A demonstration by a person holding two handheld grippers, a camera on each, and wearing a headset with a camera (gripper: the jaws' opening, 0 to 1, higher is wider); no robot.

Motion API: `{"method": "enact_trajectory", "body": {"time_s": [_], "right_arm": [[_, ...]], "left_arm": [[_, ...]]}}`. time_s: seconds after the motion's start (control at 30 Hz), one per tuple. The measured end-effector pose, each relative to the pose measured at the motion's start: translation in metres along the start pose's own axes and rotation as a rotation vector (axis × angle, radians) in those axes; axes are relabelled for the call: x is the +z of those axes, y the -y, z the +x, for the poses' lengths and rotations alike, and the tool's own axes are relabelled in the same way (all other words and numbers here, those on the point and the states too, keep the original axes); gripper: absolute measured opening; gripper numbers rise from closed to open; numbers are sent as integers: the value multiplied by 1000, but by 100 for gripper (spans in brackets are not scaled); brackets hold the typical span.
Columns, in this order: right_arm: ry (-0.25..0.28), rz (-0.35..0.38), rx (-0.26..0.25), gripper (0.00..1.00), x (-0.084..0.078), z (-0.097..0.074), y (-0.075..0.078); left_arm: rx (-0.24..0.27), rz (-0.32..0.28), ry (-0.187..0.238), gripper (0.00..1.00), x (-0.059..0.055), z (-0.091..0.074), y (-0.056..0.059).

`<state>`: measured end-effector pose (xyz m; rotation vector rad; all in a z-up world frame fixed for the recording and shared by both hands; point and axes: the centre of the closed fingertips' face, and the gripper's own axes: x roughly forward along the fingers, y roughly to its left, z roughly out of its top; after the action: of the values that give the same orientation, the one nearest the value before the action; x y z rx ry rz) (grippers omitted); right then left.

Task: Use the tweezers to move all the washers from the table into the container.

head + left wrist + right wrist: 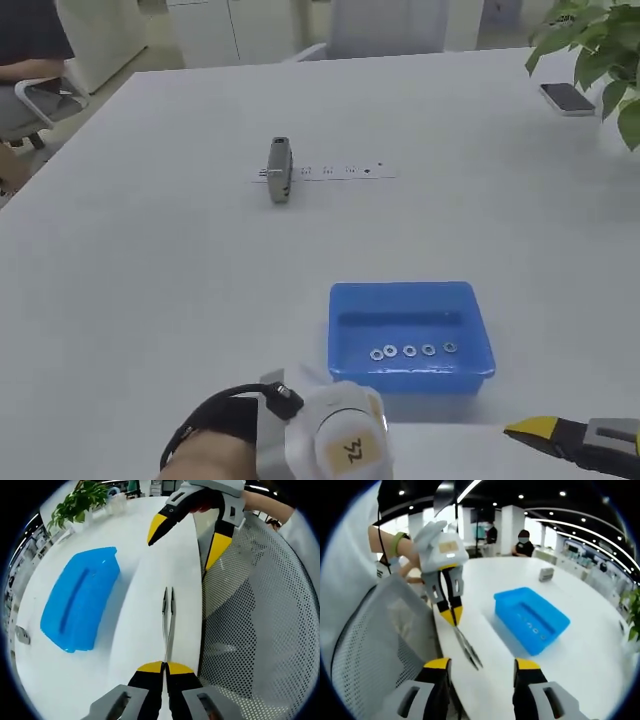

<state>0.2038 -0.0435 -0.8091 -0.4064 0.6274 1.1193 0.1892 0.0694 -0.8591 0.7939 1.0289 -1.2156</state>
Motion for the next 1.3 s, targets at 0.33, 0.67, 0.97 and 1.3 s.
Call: {"method": "enact_trajectory", "body": {"time_s": [0.33,0.67,0.97,1.3], "right_arm": [[20,31,-47,50,-1,-13,11],[72,94,-90,57,0,-22,20],[182,217,-191,69,6,-40,44],[309,253,-350,89,27,-75,73]], "left_arm": [[3,-1,-14,0,-2,5,-4],[75,-107,90,21,-5,-7,-7],[265,-455,442,54,-4,-63,-23],[597,-580,781,81,-1,-142,-51]]}}
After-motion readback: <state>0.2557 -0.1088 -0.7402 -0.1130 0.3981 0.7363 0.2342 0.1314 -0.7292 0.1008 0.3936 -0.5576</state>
